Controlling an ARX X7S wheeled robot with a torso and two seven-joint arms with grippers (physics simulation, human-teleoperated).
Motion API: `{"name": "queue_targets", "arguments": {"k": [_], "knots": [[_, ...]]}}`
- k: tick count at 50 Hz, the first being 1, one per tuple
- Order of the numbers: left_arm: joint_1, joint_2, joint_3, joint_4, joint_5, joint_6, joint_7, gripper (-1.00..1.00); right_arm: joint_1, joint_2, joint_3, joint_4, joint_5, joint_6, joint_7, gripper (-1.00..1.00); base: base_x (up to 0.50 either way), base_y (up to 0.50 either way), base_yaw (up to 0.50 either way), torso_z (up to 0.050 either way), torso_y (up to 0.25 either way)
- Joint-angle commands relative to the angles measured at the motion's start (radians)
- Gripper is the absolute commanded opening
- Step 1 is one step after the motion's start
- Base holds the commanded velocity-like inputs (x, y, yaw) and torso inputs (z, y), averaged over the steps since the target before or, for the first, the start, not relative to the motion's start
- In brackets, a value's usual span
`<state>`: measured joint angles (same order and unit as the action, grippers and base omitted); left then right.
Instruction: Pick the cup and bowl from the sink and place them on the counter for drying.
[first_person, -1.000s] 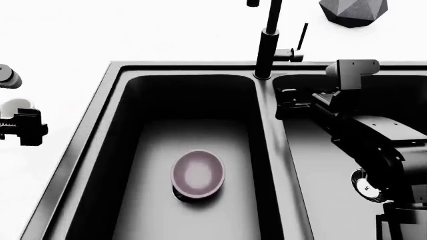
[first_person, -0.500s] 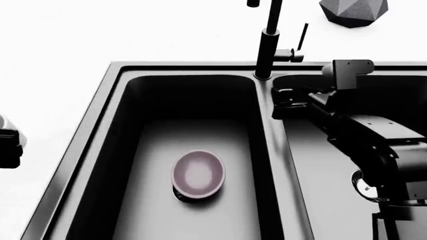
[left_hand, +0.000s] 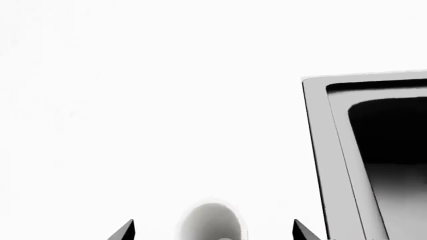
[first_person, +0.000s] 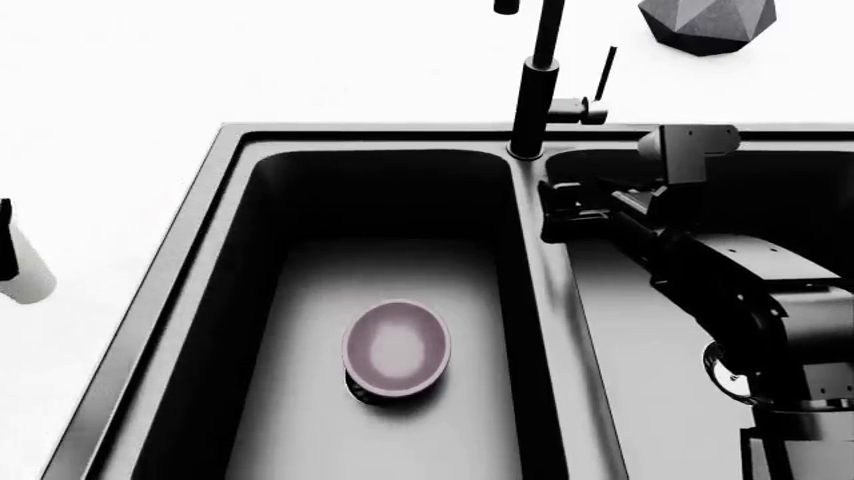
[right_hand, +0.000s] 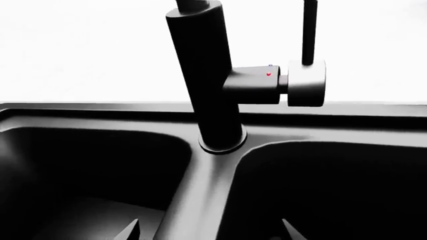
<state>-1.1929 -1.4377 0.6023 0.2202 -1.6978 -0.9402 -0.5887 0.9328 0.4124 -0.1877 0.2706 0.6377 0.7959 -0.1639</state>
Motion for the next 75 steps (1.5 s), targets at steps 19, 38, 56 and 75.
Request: {"name": "queue_targets", "arguments": {"k": [19,38,56,75], "knots": [[-0.194,0.181,-0.047,0.009,-0.07,-0.105,-0.124,1.0,0.117,-0.011,-0.146,-0.026,-0.013,0.131,-0.054,1.0,0.0,0.0,0.0,0.0,0.0],[-0.161,0.151,-0.053,0.035,-0.064,-0.089,-0.092,1.0,0.343,-0.158,-0.506,0.11,-0.085,0.31,-0.248,1.0,0.0,0.0,0.0,0.0,0.0],[-0.09,0.046,-0.084,0.075,-0.07,-0.03,0.021,1.0,0.384,-0.306,-0.729,0.26,-0.138,0.285,-0.391,1.0,0.0,0.0,0.0,0.0,0.0],[-0.071,0.05,-0.09,0.114,-0.084,-0.001,-0.006,1.0,0.369,-0.376,-0.848,0.357,-0.158,0.222,-0.476,1.0,0.0,0.0,0.0,0.0,0.0]]}}
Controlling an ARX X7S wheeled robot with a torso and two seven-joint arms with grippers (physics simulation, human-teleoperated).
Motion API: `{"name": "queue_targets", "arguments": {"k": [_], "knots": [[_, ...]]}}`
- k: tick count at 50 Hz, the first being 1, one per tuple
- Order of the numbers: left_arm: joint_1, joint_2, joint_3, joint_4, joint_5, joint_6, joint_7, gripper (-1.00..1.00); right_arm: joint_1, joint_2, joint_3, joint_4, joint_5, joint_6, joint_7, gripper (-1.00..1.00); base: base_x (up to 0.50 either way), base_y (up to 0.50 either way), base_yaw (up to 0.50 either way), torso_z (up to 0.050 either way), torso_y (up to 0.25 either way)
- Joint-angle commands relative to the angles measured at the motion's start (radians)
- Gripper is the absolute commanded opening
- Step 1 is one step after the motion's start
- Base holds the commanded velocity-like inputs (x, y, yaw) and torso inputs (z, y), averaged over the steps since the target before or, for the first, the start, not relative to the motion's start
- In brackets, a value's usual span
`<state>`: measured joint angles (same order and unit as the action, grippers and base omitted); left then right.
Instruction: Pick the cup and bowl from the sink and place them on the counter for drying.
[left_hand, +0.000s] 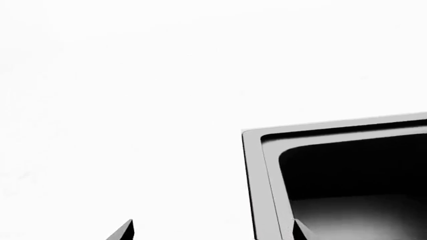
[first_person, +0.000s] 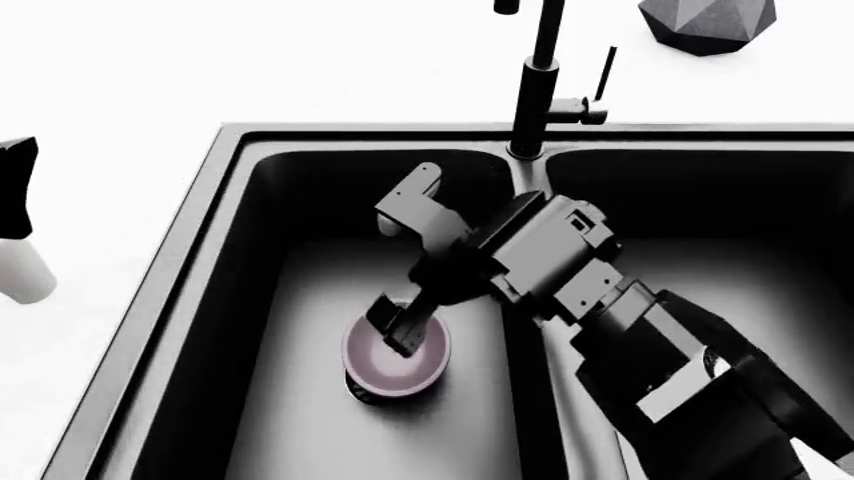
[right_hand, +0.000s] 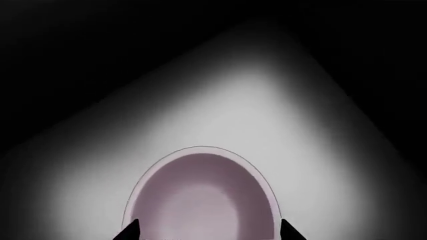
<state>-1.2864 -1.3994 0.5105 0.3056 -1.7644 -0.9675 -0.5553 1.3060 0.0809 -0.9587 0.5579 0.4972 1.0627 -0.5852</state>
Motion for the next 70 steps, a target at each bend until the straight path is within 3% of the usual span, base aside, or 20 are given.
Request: {"name": "queue_targets", "arguments": {"k": [1,7,16,22,28,38,45,62,63,70], "knots": [[0.021,0.013,0.002,0.027,-0.024,0.026,-0.045,1.0,-0.004,-0.046,-0.078,0.074,-0.017,-0.048,-0.056,1.0,0.0,0.0,0.0,0.0,0.0],[0.022,-0.003,-0.006,0.033,-0.039,0.032,-0.055,1.0,-0.012,-0.059,-0.095,0.1,-0.015,-0.073,-0.062,1.0,0.0,0.0,0.0,0.0,0.0],[0.017,0.06,0.008,0.059,-0.057,0.036,-0.145,1.0,-0.021,-0.064,-0.114,0.095,0.006,-0.079,-0.061,1.0,0.0,0.0,0.0,0.0,0.0],[0.052,0.053,0.011,0.061,-0.044,0.066,-0.132,1.0,-0.041,-0.056,-0.124,0.037,0.029,-0.062,-0.054,1.0,0.0,0.0,0.0,0.0,0.0],[0.077,0.015,0.002,0.067,-0.039,0.091,-0.101,1.0,-0.05,-0.079,-0.155,0.12,0.042,-0.136,-0.07,1.0,0.0,0.0,0.0,0.0,0.0],[0.097,0.01,0.003,0.071,-0.041,0.108,-0.102,1.0,-0.028,-0.081,-0.434,0.248,0.315,-0.302,0.025,1.0,0.0,0.0,0.0,0.0,0.0],[0.107,-0.006,-0.002,0.068,-0.035,0.116,-0.08,1.0,-0.011,-0.081,-0.54,0.262,0.416,-0.348,0.055,1.0,0.0,0.0,0.0,0.0,0.0],[0.13,-0.024,-0.008,0.076,-0.045,0.139,-0.074,1.0,-0.051,-0.081,-0.582,0.261,0.367,-0.359,0.05,1.0,0.0,0.0,0.0,0.0,0.0],[0.131,-0.026,-0.009,0.072,-0.045,0.14,-0.07,1.0,-0.051,-0.081,-0.578,0.259,0.367,-0.355,0.054,-1.0,0.0,0.0,0.0,0.0,0.0],[0.13,0.0,-0.004,0.074,-0.037,0.137,-0.086,1.0,-0.021,-0.081,-0.575,0.225,0.353,-0.359,0.08,-1.0,0.0,0.0,0.0,0.0,0.0]]}}
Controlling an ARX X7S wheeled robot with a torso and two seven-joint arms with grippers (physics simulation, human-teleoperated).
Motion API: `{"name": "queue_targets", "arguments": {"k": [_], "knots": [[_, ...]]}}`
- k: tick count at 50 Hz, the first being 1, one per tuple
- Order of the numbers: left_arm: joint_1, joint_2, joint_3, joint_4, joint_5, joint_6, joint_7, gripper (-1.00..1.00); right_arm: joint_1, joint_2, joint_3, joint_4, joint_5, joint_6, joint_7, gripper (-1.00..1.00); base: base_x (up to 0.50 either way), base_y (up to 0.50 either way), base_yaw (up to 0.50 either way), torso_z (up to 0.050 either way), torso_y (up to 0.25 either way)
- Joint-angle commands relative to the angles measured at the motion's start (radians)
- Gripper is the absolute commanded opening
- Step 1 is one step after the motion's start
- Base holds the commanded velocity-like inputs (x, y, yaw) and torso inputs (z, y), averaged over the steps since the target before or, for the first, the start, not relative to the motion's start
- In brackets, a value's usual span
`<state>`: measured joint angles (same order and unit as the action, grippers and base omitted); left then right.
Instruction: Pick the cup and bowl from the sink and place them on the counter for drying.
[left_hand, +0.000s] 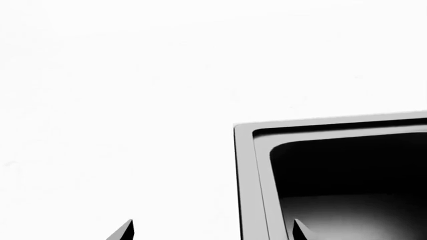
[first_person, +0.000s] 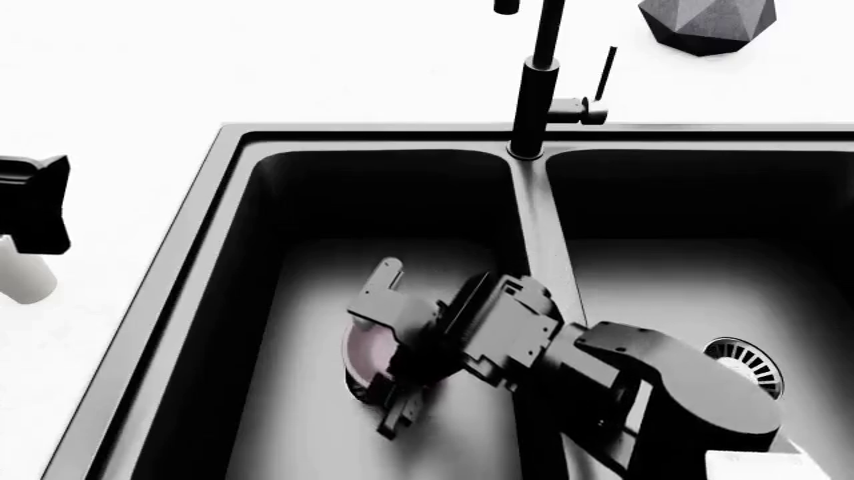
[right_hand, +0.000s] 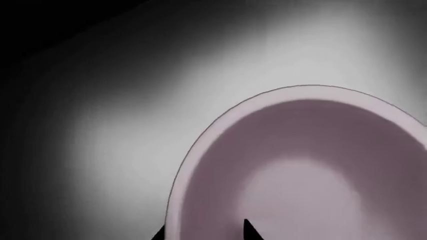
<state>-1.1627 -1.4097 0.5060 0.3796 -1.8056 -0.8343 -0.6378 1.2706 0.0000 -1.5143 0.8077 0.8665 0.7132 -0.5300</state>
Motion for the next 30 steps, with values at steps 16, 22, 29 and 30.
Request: {"name": "queue_targets", "arguments": {"k": [16,22,29,30], "knots": [[0.034,-0.015,-0.004,0.013,0.004,0.027,0.012,1.0,0.104,0.087,0.0,-0.297,-0.022,0.005,0.173,-1.0,0.0,0.0,0.0,0.0,0.0],[0.017,0.002,-0.007,0.011,0.002,0.005,0.003,1.0,0.119,0.112,0.002,-0.373,-0.031,0.001,0.206,-1.0,0.0,0.0,0.0,0.0,0.0],[0.011,0.017,-0.01,0.021,-0.009,0.002,-0.018,1.0,0.173,0.173,-0.063,-0.56,-0.098,0.003,0.235,-1.0,0.0,0.0,0.0,0.0,0.0],[0.01,0.016,-0.011,0.02,-0.009,0.002,-0.017,1.0,0.173,0.177,-0.059,-0.572,-0.093,0.002,0.236,-1.0,0.0,0.0,0.0,0.0,0.0]]}}
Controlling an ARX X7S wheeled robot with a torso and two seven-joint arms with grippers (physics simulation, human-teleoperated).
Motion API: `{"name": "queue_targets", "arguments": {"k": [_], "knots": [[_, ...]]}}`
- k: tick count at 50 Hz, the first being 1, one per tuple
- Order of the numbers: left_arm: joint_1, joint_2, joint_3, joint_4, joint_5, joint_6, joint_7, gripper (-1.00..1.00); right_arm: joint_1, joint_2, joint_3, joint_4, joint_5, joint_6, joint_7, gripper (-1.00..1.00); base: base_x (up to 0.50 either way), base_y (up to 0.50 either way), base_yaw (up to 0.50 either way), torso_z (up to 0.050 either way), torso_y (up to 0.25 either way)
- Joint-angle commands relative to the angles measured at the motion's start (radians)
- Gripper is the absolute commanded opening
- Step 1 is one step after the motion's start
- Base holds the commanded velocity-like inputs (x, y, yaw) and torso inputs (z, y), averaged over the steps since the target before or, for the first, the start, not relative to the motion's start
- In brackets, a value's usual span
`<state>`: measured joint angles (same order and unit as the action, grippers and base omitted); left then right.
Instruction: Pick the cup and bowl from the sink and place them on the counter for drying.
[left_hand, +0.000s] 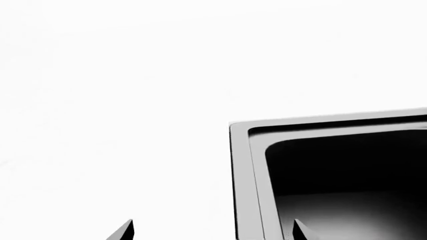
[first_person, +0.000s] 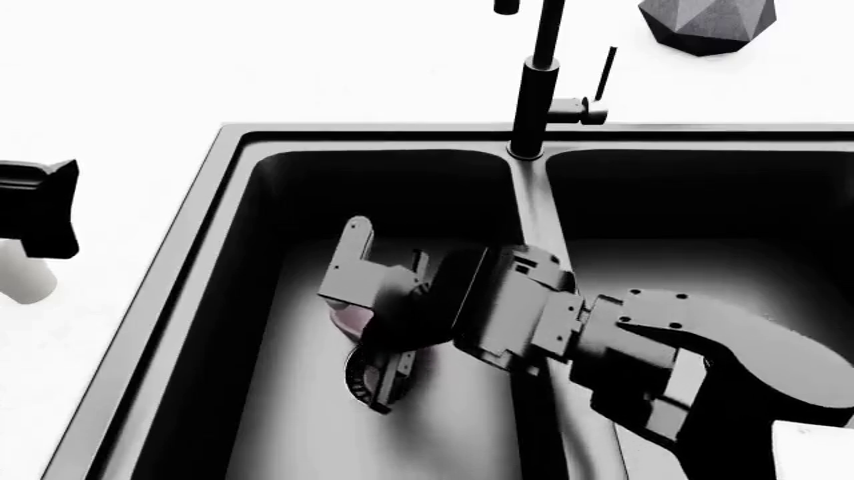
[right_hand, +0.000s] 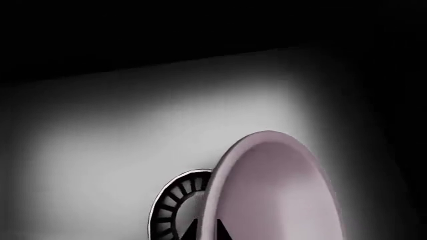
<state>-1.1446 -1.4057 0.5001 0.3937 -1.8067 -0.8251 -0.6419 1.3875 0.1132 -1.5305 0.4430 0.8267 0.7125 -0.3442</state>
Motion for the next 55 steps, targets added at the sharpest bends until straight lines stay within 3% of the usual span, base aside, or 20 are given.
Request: {"name": "queue_targets", "arguments": {"k": [1,13,22,26,32,36,37,45,55], "knots": [[-0.01,0.014,-0.006,0.005,-0.01,-0.009,-0.012,1.0,0.069,0.072,-0.069,-0.248,-0.079,-0.004,0.046,-1.0,0.0,0.0,0.0,0.0,0.0],[-0.039,0.034,-0.015,0.006,-0.016,-0.036,-0.007,1.0,0.224,0.143,-0.256,-0.534,-0.296,-0.005,0.079,-1.0,0.0,0.0,0.0,0.0,0.0],[-0.057,0.052,-0.017,-0.002,-0.05,-0.056,-0.01,1.0,0.354,0.169,-0.409,-0.711,-0.451,0.116,0.14,-1.0,0.0,0.0,0.0,0.0,0.0],[-0.081,0.077,-0.018,-0.011,-0.072,-0.065,-0.038,1.0,0.354,0.182,-0.408,-0.754,-0.446,0.168,0.167,-1.0,0.0,0.0,0.0,0.0,0.0],[-0.2,0.144,0.01,-0.039,-0.035,-0.208,-0.028,1.0,0.362,0.207,-0.413,-0.813,-0.463,0.224,0.217,-1.0,0.0,0.0,0.0,0.0,0.002],[-0.209,0.215,0.041,-0.081,-0.224,-0.192,-0.088,1.0,0.371,0.219,-0.414,-0.851,-0.482,0.252,0.251,-1.0,0.0,0.0,0.0,0.0,0.0],[-0.224,0.237,0.042,-0.055,-0.2,-0.221,-0.047,1.0,0.377,0.218,-0.418,-0.859,-0.491,0.26,0.258,-1.0,0.0,0.0,0.0,0.0,0.0],[-0.254,0.362,0.119,-0.116,-0.182,-0.272,-0.067,1.0,0.445,0.259,-0.368,-0.935,-0.525,0.261,0.304,-1.0,0.0,0.0,0.0,0.0,0.0],[-0.271,0.383,0.128,-0.153,-0.19,-0.275,-0.065,1.0,0.498,0.341,-0.358,-1.085,-0.549,0.316,0.351,-1.0,0.0,0.0,0.0,0.0,0.0]]}}
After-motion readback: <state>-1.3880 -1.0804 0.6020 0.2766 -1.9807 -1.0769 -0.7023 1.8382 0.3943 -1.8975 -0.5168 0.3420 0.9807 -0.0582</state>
